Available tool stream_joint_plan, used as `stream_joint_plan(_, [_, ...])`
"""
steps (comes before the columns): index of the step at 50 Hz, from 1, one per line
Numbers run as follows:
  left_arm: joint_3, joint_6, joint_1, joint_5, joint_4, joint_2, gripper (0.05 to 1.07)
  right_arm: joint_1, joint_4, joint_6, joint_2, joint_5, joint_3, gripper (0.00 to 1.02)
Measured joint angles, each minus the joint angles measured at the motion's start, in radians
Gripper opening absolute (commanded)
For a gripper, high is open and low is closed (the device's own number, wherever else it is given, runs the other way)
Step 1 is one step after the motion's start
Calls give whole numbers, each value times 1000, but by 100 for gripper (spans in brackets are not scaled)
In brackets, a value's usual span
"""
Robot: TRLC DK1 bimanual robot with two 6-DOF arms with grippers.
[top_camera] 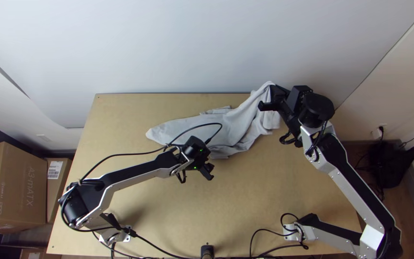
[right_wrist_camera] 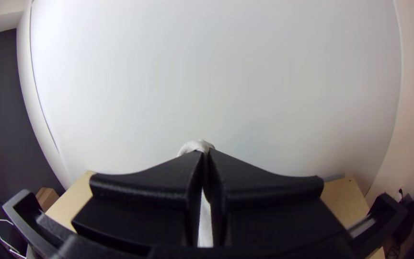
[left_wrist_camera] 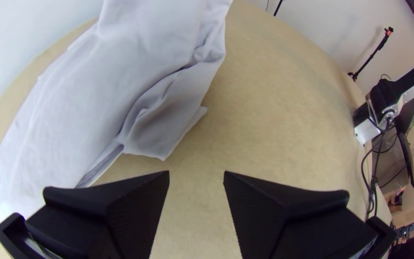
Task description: Fold the t-shirt
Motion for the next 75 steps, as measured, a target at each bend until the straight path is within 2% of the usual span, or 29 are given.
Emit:
stream_joint_plan(16, [119,-37,13,0,3,139,62,0,1,0,-23,0,-18,2])
stream_joint_plan(17, [127,-38,15,0,3,147,60,0,1,0,-26,0,-18,2])
stream_joint_plan(21, [147,-46,18,0,3,174,38,0,0,0,-39,0,-18,2])
stream_joint_plan(28, [164,-67,19,0,21,216,35,0,0,0,-58,0,-18,2])
stream_joint_plan(29, [168,-67,19,0,22,221,32,0,-2,0,-61,0,-18,2])
stream_joint_plan(32, [171,-70,19,0,25,231,7,0,-3,0,-67,0,-20,2])
stream_joint_plan(43, [148,-69,41,2,-31,171,8,0,-6,0,-79,0,-31,2])
stream_joint_plan(53, [91,-41,169,38,-188,-119,8,-23,-4,-1,-83,0,-48,2])
stream_joint_plan(65, [68,95,379,167,-496,-500,8,-26,-24,-1,-89,0,-52,2])
stream_joint_plan(70, [-2,163,392,212,-562,-620,8,-26,-24,0,-103,0,-93,2])
stream_joint_plan(75, [-89,200,357,236,-579,-639,8,-26,-17,1,-100,0,-153,2])
